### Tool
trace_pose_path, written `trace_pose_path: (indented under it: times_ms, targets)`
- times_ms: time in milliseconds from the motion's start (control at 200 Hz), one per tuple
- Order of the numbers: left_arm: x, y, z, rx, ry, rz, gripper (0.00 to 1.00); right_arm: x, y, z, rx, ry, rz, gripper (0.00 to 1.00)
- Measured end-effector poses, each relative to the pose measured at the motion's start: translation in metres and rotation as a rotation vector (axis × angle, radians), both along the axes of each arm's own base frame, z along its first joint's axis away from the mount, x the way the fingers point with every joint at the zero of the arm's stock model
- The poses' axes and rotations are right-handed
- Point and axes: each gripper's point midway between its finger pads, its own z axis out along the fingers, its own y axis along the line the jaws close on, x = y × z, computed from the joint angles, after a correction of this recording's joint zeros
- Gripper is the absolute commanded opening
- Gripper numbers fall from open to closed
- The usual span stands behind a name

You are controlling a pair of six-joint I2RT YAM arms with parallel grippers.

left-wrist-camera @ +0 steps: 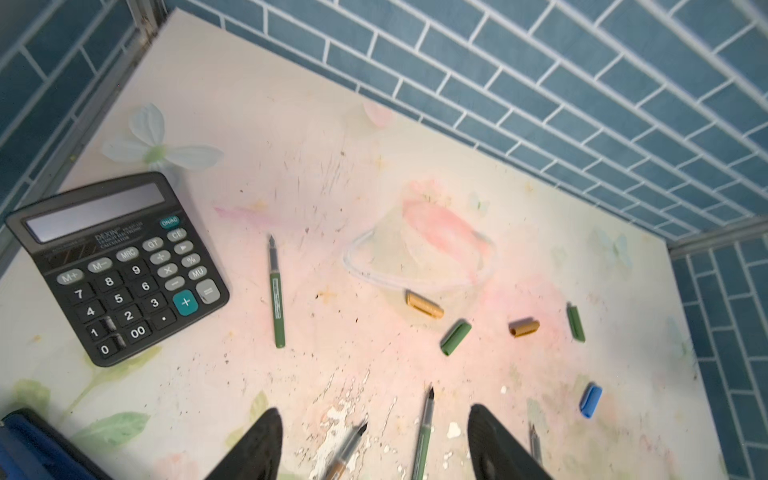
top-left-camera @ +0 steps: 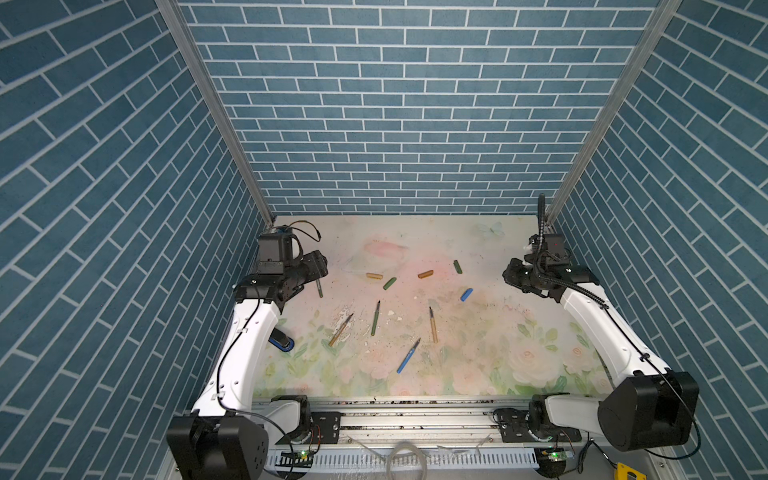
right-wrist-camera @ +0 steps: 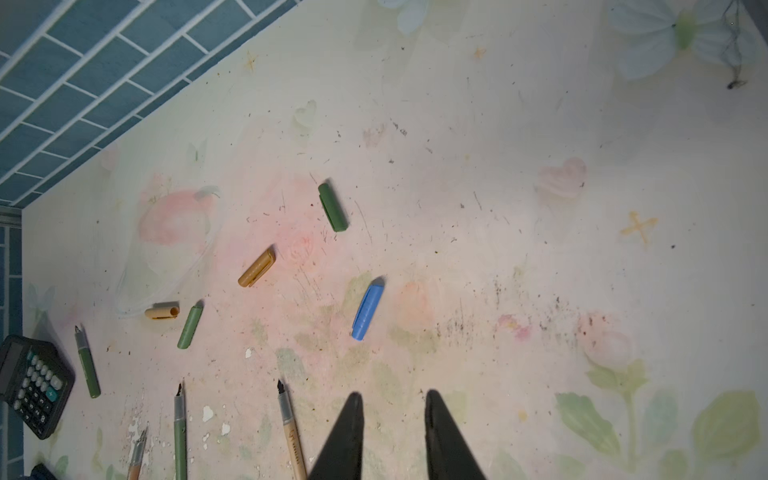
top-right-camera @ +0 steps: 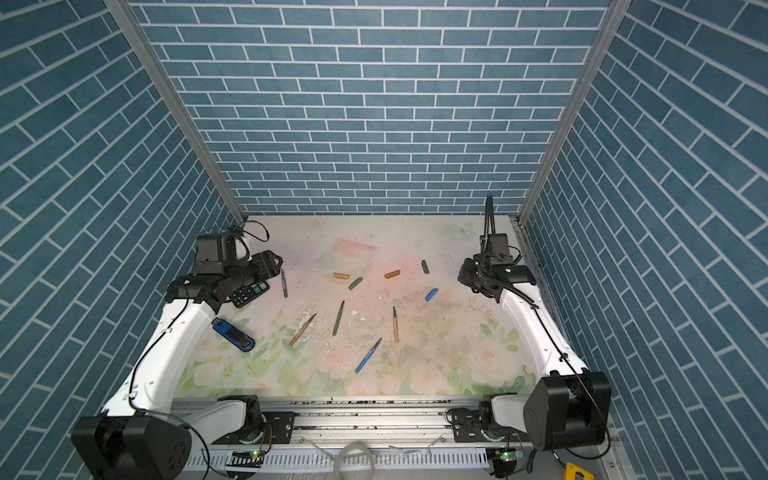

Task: Insert the pens into the pen caps
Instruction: 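Raise both arms and move the left gripper toward the blue pen, then lower the left gripper and grasp the blue pen by its barrel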

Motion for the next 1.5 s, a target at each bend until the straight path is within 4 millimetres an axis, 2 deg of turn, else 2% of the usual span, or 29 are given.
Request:
trace_pose_path:
  times_ms: [100, 255, 445, 600, 730, 950, 1055, 1240, 1295, 1495]
  targets:
    - [-0.002, -0.03, -0.011, 0.074, 0.073, -0.101, 0.68, -0.008, 0.007, -0.005, -0.037, 0.022, 0.019, 0.2]
    - [-0.012, -0.078, -0.032, 0.174, 0.15, -0.263, 0.66, -0.01, 0.007, -0.016, -0.054, 0.07, 0.02, 0.21]
    - [-0.024, -0.101, -0.07, 0.256, 0.276, -0.341, 0.62, -0.009, 0.018, -0.027, -0.048, 0.112, 0.052, 0.23]
    - [-0.041, -0.125, -0.108, 0.297, 0.378, -0.427, 0.54, -0.012, 0.031, -0.027, -0.04, 0.117, 0.085, 0.23]
    - [-0.055, -0.144, -0.132, 0.33, 0.447, -0.493, 0.54, -0.014, 0.036, -0.028, -0.039, 0.118, 0.095, 0.23]
    - [-0.099, -0.204, -0.146, 0.404, 0.476, -0.707, 0.54, -0.013, 0.037, -0.036, -0.048, 0.137, 0.089, 0.23]
    - [-0.124, -0.225, -0.155, 0.439, 0.497, -0.793, 0.53, -0.013, 0.036, -0.04, -0.053, 0.142, 0.084, 0.23]
    - [-0.157, -0.244, -0.174, 0.469, 0.547, -0.867, 0.45, -0.016, 0.034, -0.046, -0.06, 0.156, 0.082, 0.21]
    - [-0.164, -0.245, -0.18, 0.473, 0.568, -0.875, 0.42, -0.016, 0.035, -0.046, -0.059, 0.153, 0.082, 0.18]
    - [-0.174, -0.243, -0.202, 0.509, 0.627, -0.884, 0.41, -0.015, 0.035, -0.047, -0.052, 0.151, 0.074, 0.14]
